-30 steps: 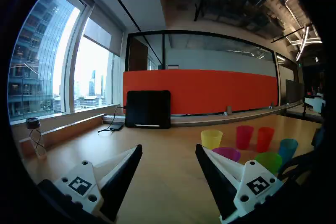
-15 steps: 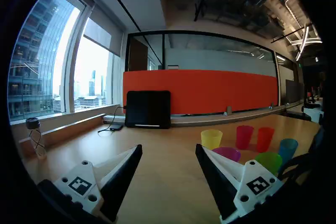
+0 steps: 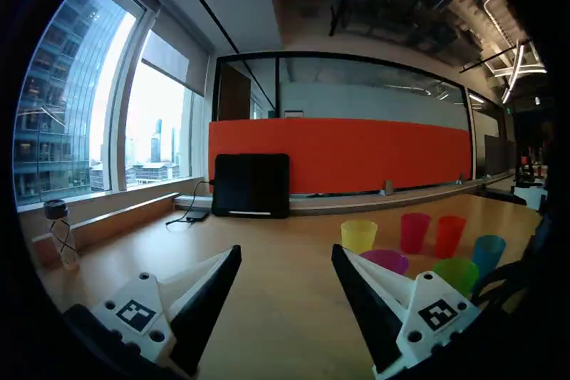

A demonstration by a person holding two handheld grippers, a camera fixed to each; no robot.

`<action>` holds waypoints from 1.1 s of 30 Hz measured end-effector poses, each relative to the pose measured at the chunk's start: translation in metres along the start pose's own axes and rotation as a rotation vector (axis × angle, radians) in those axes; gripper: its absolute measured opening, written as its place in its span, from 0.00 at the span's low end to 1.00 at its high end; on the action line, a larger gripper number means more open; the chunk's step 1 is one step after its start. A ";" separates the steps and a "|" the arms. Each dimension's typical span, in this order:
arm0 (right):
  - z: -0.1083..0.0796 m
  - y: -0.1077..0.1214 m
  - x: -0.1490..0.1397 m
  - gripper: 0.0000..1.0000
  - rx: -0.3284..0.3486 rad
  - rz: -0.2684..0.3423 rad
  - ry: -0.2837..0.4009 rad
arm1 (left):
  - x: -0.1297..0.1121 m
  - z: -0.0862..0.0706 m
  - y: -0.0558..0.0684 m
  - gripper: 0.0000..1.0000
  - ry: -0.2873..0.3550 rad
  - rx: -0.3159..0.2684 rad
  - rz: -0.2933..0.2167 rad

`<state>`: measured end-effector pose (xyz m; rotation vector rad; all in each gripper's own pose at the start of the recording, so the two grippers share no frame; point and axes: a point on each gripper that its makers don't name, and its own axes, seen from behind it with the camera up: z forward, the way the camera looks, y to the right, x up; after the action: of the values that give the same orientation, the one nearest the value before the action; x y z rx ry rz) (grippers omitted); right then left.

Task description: Pour water

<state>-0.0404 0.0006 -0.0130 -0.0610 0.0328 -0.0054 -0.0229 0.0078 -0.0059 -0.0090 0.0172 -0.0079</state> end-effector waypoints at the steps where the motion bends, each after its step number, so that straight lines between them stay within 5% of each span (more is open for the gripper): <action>1: 0.000 0.001 -0.001 1.00 -0.001 0.004 -0.001 | 0.000 0.000 0.000 0.94 0.000 0.000 0.000; 33: 0.000 0.007 -0.011 1.00 -0.007 0.008 -0.019 | 0.000 0.000 0.000 0.94 0.000 0.000 0.000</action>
<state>-0.0513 0.0078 -0.0129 -0.0682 0.0140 0.0035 -0.0234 0.0081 -0.0059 -0.0090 0.0173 -0.0080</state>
